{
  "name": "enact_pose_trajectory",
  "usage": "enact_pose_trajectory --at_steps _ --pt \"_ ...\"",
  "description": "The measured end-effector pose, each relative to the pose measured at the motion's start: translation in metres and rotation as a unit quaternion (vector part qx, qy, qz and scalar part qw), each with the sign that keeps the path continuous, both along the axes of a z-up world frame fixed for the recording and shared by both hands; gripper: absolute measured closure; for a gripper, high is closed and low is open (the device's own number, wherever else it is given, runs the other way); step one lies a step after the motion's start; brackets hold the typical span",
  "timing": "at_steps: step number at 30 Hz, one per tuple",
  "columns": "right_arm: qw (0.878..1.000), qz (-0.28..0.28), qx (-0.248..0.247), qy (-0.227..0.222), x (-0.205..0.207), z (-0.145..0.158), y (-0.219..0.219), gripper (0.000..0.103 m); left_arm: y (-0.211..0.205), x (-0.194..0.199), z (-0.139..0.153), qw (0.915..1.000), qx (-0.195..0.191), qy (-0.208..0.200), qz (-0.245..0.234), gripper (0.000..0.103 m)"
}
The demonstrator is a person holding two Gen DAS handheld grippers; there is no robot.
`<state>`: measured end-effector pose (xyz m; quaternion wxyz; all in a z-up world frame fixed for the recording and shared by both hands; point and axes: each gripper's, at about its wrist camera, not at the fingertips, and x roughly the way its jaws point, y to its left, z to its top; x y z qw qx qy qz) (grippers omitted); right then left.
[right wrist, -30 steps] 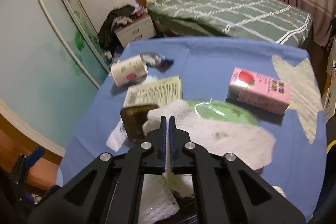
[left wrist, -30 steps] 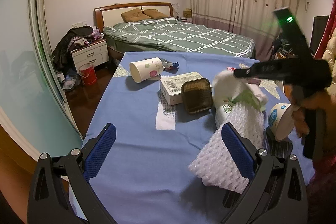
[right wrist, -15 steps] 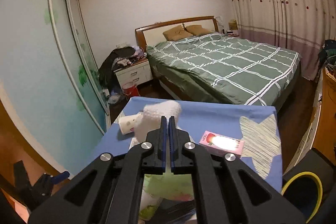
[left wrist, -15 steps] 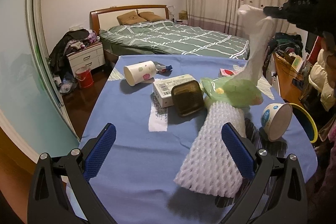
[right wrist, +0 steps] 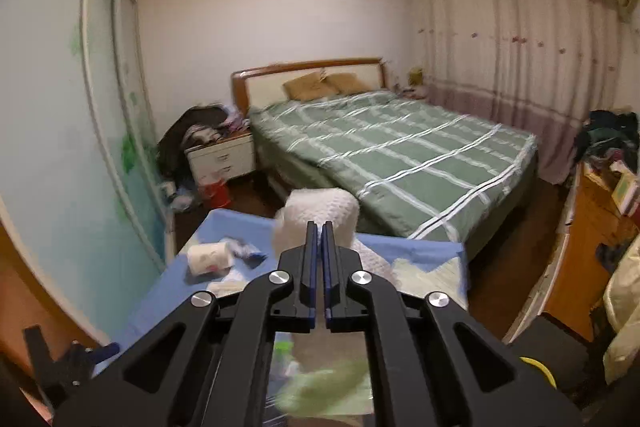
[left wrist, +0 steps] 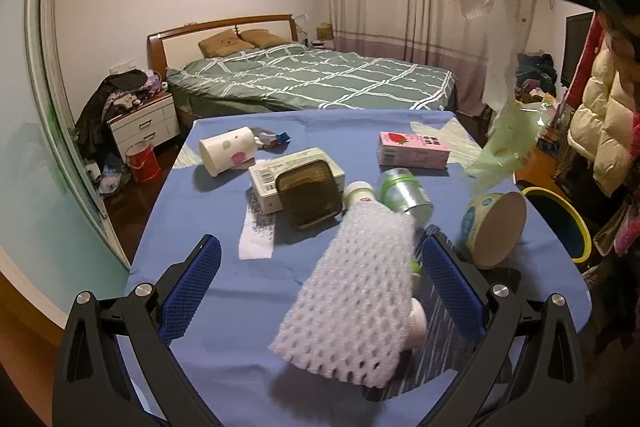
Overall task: Collect trash
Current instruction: 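Lift the white tissue with the right gripper and carry it toward the bin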
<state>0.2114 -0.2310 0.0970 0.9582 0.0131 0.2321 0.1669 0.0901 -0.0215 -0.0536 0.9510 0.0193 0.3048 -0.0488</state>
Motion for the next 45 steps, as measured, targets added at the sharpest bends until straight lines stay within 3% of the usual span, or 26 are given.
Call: enact_pose_trajectory --at_steps 2,4,6,8,10,12,14,18,23,33,45 --pt "1.000 -0.009 0.016 -0.023 -0.004 0.008 -0.006 0.100 -0.002 -0.001 0.000 1.0000 0.001 0.000 -0.001 0.004" --pt "1.000 -0.001 -0.022 -0.008 0.000 0.004 0.004 0.101 -0.002 -0.001 0.001 1.0000 0.002 0.000 -0.003 0.004" --pt "1.000 0.007 -0.008 -0.002 0.001 0.009 0.002 0.101 -0.002 -0.001 0.001 1.0000 0.004 -0.001 -0.003 0.004" --pt "0.999 -0.007 0.016 -0.033 -0.005 0.021 -0.007 0.100 -0.001 -0.001 0.001 1.0000 0.002 0.000 -0.003 0.004" --pt "1.000 -0.001 -0.010 -0.026 -0.003 0.024 0.003 0.100 -0.001 -0.002 0.001 1.0000 0.001 0.000 -0.004 0.004" --pt "1.000 0.006 0.001 -0.021 0.000 0.031 0.003 0.100 -0.001 -0.002 0.002 1.0000 0.002 -0.001 -0.003 0.004" --pt "0.999 -0.006 0.024 -0.049 -0.006 0.042 -0.005 0.100 0.000 -0.002 0.001 1.0000 -0.004 -0.001 -0.004 0.004" --pt "1.000 0.005 0.006 -0.027 -0.003 0.039 -0.004 0.100 -0.002 -0.003 0.001 1.0000 0.002 -0.002 -0.008 0.004" --pt "0.999 -0.025 0.017 -0.022 -0.008 0.030 -0.035 0.100 -0.003 -0.004 0.001 1.0000 0.001 0.000 -0.009 0.004" --pt "0.991 -0.135 0.008 0.008 -0.036 -0.021 -0.136 0.100 -0.023 0.000 -0.002 0.9996 0.008 0.008 -0.027 0.004" --pt "0.958 -0.268 0.009 0.103 -0.028 -0.128 -0.237 0.100 -0.036 0.003 -0.004 0.9994 0.017 0.015 -0.027 0.004"
